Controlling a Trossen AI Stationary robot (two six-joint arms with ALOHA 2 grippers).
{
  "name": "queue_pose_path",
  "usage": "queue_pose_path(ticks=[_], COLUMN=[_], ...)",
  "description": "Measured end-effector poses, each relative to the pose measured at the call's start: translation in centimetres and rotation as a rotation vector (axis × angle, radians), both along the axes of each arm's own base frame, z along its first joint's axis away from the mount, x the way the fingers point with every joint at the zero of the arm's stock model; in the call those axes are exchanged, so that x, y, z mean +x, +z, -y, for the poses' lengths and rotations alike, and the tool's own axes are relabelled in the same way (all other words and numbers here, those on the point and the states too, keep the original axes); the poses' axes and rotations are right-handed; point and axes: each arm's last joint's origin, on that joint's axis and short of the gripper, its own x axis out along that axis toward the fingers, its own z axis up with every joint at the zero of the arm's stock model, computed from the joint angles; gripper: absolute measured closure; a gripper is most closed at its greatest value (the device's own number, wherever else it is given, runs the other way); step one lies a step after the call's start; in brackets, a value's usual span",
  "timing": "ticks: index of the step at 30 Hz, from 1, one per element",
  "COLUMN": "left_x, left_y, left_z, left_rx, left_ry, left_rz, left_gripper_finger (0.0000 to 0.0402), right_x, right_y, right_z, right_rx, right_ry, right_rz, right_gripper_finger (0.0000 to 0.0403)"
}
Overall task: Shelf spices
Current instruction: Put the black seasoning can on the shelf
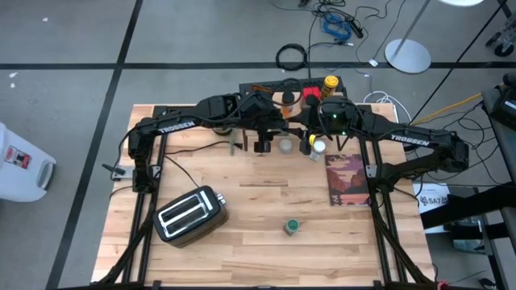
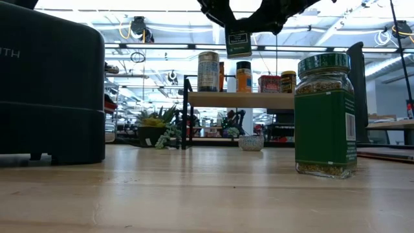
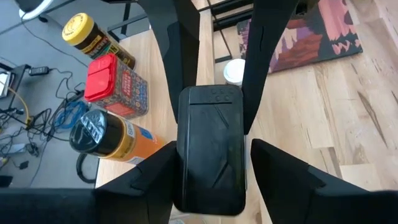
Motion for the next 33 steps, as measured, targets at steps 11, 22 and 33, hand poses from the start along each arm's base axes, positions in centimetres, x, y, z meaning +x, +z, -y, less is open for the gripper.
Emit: queue_pose_path(ticks=[11,22,33], left_x=[0.2,0.4,0.1], left_y=[0.2,0.4,0.0], left_z=[0.1,0.4,0.7], left_rx=[-0.020,-0.026,-0.048], left_ry=[-0.041,-0.061,-0.077], left_rz=[0.033,0.055,0.010], left_gripper_finger=[0.0214,0.0233,0.0234], right_x=[-0.5,-1.4,-2.3], right_y=[-0.6,-1.0,-1.7], right_z=[0.4,1.8,2.6], right_rx=[0.016,0.024,0.077], right_ry=[-0.074,-0.161,-0.084], right_rz=[-0.072,-0.121,-0.192], right_gripper_finger=[0.0291,0.0291,0.0291])
